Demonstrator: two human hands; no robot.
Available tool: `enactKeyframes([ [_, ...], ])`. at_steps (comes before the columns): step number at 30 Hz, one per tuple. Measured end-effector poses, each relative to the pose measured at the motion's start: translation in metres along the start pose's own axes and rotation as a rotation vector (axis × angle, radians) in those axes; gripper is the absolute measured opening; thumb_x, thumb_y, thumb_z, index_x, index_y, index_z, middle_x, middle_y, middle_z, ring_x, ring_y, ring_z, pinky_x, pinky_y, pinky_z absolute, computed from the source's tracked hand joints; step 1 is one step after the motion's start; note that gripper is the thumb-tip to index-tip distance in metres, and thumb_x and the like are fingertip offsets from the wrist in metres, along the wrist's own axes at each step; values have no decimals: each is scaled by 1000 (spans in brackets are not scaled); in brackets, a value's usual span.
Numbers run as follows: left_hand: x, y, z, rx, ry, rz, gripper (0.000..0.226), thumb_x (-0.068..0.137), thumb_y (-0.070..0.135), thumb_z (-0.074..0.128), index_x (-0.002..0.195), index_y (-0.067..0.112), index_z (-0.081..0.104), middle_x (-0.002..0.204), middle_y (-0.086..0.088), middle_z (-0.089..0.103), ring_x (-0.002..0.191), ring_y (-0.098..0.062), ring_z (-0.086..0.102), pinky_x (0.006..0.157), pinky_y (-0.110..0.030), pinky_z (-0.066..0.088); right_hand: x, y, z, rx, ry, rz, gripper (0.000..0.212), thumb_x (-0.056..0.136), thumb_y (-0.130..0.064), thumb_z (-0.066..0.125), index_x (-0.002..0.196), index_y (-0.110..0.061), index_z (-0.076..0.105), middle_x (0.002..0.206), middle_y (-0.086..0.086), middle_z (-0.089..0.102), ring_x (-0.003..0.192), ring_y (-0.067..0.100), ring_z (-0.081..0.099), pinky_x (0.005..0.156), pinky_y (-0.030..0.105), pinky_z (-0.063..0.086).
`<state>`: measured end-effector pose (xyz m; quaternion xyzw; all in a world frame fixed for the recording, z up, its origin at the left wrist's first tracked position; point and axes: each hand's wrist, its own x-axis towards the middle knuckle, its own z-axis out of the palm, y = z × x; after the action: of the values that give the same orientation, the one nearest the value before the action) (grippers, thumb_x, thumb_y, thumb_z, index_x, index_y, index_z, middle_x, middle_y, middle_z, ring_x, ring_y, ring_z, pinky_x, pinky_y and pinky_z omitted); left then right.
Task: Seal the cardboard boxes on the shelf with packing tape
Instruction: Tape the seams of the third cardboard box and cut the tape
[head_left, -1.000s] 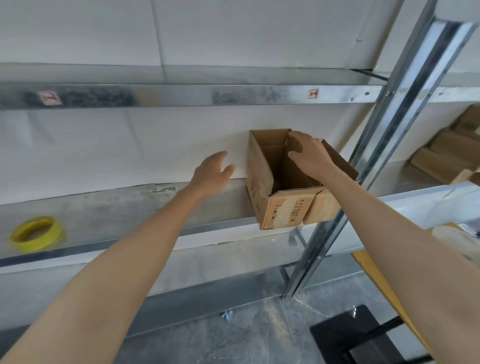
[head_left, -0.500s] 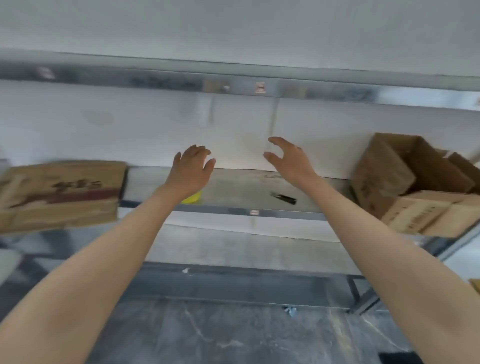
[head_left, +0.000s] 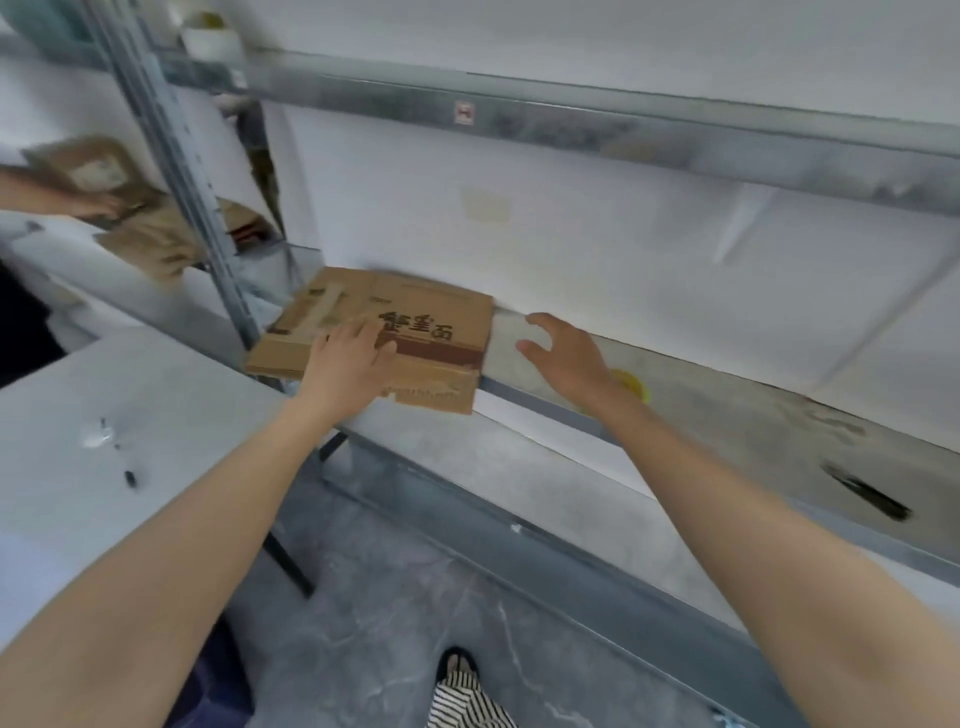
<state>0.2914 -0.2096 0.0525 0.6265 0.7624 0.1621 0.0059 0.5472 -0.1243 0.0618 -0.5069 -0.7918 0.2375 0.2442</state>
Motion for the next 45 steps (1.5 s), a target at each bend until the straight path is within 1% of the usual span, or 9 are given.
enactKeyframes([
  [7, 63, -90, 26, 71, -68, -184, 41, 100, 30, 35, 132, 7, 46, 136, -16, 46, 126, -34, 40, 106, -45, 28, 94, 1, 88, 57, -154, 60, 51, 96, -30, 51, 143, -17, 40, 140, 7, 50, 125, 26, 49, 98, 33, 40],
  [13, 118, -137, 55, 39, -151, -306, 45, 99, 36, 35, 134, 10, 43, 137, -14, 46, 126, -33, 40, 105, -46, 30, 148, 14, 136, 130, -244, 166, 40, 94, -30, 53, 134, -24, 47, 126, 3, 60, 105, 23, 60, 89, 43, 52],
  [16, 139, -156, 71, -1, -216, -362, 48, 98, 39, 35, 138, 13, 39, 144, -14, 40, 130, -34, 37, 107, -50, 29, 163, 20, 152, 76, -236, 197, 37, 93, -32, 55, 128, -22, 51, 129, 0, 57, 109, 21, 57, 91, 40, 50],
  [22, 177, -197, 91, -77, -252, -408, 58, 93, 47, 44, 140, 16, 33, 153, -10, 23, 139, -36, 21, 109, -59, 24, 177, 33, 175, -16, -147, 337, 59, 88, -37, 61, 138, -16, 39, 149, 5, 27, 132, 27, 35, 106, 43, 38],
  [27, 202, -213, 91, -242, -258, -439, 68, 87, 51, 54, 142, 19, 31, 145, -13, 37, 132, -37, 35, 107, -57, 32, 180, 29, 183, 25, -90, 489, 71, 85, -42, 64, 143, -19, 30, 139, 9, 39, 123, 29, 45, 100, 48, 43],
  [33, 212, -213, 73, -375, -171, -380, 73, 82, 56, 59, 143, 27, 32, 137, -11, 45, 125, -34, 43, 105, -55, 36, 174, 1, 174, 188, 101, 496, 73, 84, -37, 68, 143, -20, 30, 139, 8, 34, 115, 21, 47, 85, 29, 40],
  [37, 213, -202, 50, -510, -111, -302, 77, 80, 62, 58, 143, 25, 33, 139, -12, 42, 127, -34, 40, 105, -54, 36, 162, -19, 151, 280, 225, 472, 75, 83, -34, 69, 145, -22, 29, 140, 5, 33, 107, 10, 39, 82, 25, 39],
  [42, 201, -173, 18, -653, -148, -207, 102, 61, 86, 49, 141, 25, 34, 136, -7, 46, 123, -28, 47, 103, -51, 41, 127, -38, 117, 275, 353, 449, 77, 80, -32, 73, 144, -23, 31, 140, 6, 34, 105, 9, 39, 83, 23, 36],
  [45, 186, -148, 0, -682, -169, -110, 99, 62, 90, 44, 138, 27, 37, 133, -3, 51, 122, -25, 50, 103, -49, 42, 101, -42, 98, 248, 401, 443, 81, 78, -33, 74, 145, -22, 29, 138, 6, 35, 105, 9, 38, 85, 24, 35],
])
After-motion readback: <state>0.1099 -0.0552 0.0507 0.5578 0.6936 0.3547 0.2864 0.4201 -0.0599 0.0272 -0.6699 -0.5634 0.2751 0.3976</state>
